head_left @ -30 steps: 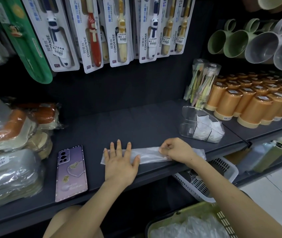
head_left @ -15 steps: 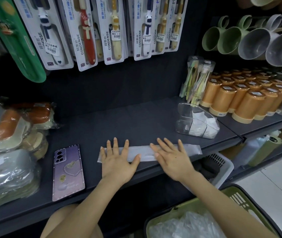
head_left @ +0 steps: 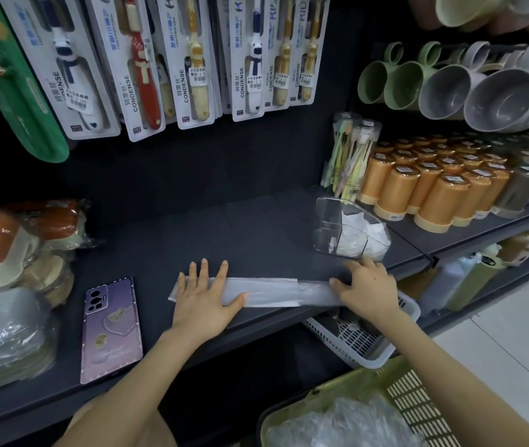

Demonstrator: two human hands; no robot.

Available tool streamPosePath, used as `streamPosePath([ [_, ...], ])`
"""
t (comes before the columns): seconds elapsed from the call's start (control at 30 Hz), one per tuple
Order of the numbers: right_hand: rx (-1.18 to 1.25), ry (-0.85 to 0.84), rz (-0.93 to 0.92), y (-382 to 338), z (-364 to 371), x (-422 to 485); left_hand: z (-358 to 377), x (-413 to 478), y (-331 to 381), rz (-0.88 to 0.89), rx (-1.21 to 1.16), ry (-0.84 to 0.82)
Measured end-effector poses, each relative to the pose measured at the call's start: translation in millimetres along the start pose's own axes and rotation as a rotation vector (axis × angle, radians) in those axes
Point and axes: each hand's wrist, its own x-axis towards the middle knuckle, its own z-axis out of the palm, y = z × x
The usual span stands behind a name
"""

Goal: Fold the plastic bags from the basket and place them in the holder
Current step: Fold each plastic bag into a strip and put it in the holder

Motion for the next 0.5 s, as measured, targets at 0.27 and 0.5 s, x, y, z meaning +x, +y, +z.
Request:
streamPosePath([
  [0.27,0.941,-0.161,0.260,5,15,-69,-18,30,-15,0.260,-0.150,-0.060],
  [0.5,1.174,-0.302,0.299,-14,13,-85,-24,18,8,0.246,-0.015,0.391],
])
